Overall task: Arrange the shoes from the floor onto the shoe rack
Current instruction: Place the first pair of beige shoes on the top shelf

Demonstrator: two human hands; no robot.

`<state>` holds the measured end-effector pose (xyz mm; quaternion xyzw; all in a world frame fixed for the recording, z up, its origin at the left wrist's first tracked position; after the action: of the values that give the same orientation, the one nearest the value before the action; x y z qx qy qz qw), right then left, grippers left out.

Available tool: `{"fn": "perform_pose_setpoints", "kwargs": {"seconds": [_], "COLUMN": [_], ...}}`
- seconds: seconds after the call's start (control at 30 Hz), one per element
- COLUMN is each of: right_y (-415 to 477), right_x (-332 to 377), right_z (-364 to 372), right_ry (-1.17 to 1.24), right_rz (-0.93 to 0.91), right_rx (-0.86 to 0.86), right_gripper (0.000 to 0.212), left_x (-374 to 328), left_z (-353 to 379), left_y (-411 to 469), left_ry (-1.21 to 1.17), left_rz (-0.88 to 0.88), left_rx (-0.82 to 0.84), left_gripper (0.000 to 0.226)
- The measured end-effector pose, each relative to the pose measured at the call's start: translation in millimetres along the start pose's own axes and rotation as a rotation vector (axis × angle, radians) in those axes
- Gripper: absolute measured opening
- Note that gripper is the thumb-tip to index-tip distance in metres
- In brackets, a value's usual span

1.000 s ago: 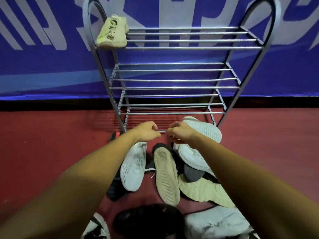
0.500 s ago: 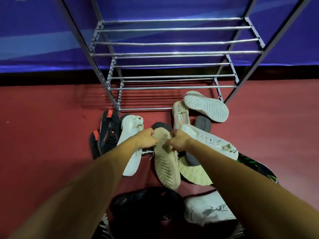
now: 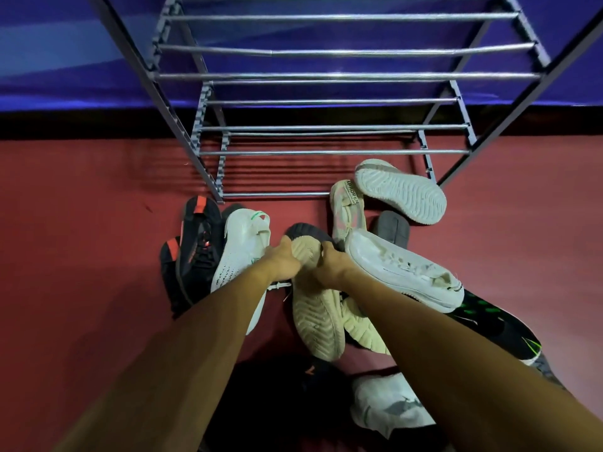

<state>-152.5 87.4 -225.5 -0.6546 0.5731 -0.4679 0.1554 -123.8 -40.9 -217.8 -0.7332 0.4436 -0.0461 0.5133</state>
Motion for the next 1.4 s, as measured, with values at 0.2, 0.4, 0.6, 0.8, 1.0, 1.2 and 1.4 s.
{"fn": "perform_pose_setpoints", "kwargs": {"seconds": [0.2, 0.4, 0.6, 0.8, 1.0, 1.2, 1.4], "right_y": [-7.2, -31.7, -84.1, -153.6, -228.3, -280.6, -315.7], "right_x": [0.5, 11.4, 45.3, 92.7, 138.4, 172.1, 202.2], "right_z": [-6.6, -28.1, -73.9, -131.8, -183.4, -220.9, -234.0], "right_ry": [0.026, 0.012, 0.032, -0.021, -0.074, -0.049, 0.112], "right_rz": [-0.044, -0.111, -0.230, -0.337, -0.444, -0.601, -0.824], "right_rx": [-0.020, -0.086, -0.148, -0.241, -0.392, -0.539, -0.591], "right_gripper": [0.068, 0.054, 0.062, 0.061, 0.053, 0.057, 0.053], "left_x": [-4.5, -25.2, -52.1, -88.2, -112.7, -100.5, -108.2], "left_z": [-2.0, -22.4, -60.5, -116.3, -166.2, -174.9, -194.6], "left_y": [-6.0, -34.5, -77.1, -142.5, -211.9, -239.1, -270.3], "left_ry": [-0.033, -0.047, -0.017, -0.029, -0.087, -0.273, -0.339], "left_rz": [0.023, 0.068, 0.159, 0.293, 0.440, 0.476, 0.596], "left_rx": [0.001, -0.054, -0.144, -0.276, -0.351, -0.192, -0.206], "left_gripper": [0.048, 0.064, 0.069, 0.061, 0.045, 0.043, 0.046]}}
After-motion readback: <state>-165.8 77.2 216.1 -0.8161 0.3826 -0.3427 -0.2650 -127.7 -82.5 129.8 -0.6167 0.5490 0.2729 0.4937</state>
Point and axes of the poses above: each hand's wrist, its own y-axis towards the middle knuckle, its own z-axis out of the palm, x = y × z, the point moved 8 cm from there along y, towards the middle knuckle, and after that the axes turned 8 degrees about x, right-handed, at the moved point
